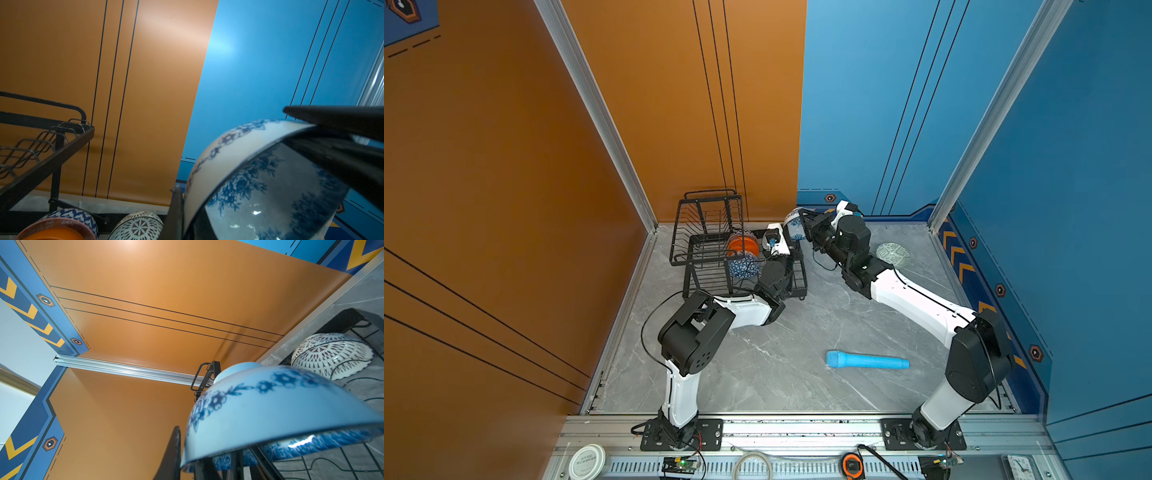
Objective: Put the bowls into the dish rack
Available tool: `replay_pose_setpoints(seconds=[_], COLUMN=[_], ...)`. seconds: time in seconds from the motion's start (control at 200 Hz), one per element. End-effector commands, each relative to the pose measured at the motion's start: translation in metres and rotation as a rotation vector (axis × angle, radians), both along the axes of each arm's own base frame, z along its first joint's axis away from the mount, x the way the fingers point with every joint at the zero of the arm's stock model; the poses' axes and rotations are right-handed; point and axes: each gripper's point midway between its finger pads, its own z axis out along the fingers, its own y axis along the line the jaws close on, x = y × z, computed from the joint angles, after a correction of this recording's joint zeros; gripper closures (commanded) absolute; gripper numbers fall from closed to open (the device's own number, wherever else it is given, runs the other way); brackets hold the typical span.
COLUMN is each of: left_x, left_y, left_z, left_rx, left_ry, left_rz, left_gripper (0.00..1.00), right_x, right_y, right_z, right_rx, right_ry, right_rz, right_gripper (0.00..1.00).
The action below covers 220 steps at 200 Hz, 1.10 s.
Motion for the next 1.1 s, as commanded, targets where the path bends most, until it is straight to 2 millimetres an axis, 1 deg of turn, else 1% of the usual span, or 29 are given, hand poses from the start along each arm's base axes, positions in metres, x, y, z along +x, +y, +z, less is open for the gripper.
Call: replay_pose_setpoints(seconds=[0.0,0.18,0.36,0.43,0.51,0.586,0.631,0.691,0.781,0.836,0.946,1.026,1.096], left_x=[-0.014,-0.016,-0.018,-0.019,-0.019,-0.019,-0.019,-0.020,-0.021,-0.021,-0.021,-0.021,-0.022], left_y=[0.030,0.031,0.033,0.033,0.033,0.033,0.033,0.033,0.033,0.034,0.034,0.034,0.033], left_z=[0.078,0.082,0.083,0.083,0.082,0.082,0.081,0.082,0.082,0.080,0.080,0.077,0.074], left_rx=[-0.115,-0.117,-0.121,-0.123,-0.124,-0.126,-0.126,-0.130,-0.129,-0.128,-0.131,-0.129,-0.126], left_ry=[-0.179,-0.187,-0.188,-0.187,-0.185,-0.185,-0.182,-0.185,-0.183,-0.181,-0.179,-0.174,-0.167], left_rz=[0.045,0.037,0.033,0.031,0.030,0.030,0.030,0.030,0.030,0.031,0.030,0.026,0.022], left_gripper=[1.00,1.00,1.00,0.92,0.95,0.94,0.91,0.83,0.82,0.79,0.78,0.72,0.68], right_x=[0.004,0.000,-0.004,-0.006,-0.007,-0.007,-0.007,-0.008,-0.008,-0.008,-0.005,-0.002,0.000], right_y=[-0.021,-0.019,-0.017,-0.014,-0.012,-0.011,-0.010,-0.009,-0.009,-0.008,-0.007,-0.007,-0.006], right_z=[0.002,0.004,0.011,0.015,0.019,0.022,0.024,0.026,0.030,0.032,0.034,0.037,0.037], right_rx=[-0.076,-0.088,-0.112,-0.118,-0.116,-0.122,-0.127,-0.139,-0.149,-0.144,-0.135,-0.127,-0.115], right_ry=[-0.019,-0.037,-0.072,-0.091,-0.110,-0.126,-0.131,-0.141,-0.154,-0.164,-0.175,-0.187,-0.191], right_rz=[-0.080,-0.062,-0.044,-0.030,-0.018,-0.009,-0.007,-0.002,0.002,0.007,0.011,0.012,0.014], right_gripper=[1.00,1.00,1.00,1.00,1.00,1.00,1.00,1.00,1.00,1.00,1.00,1.00,1.00])
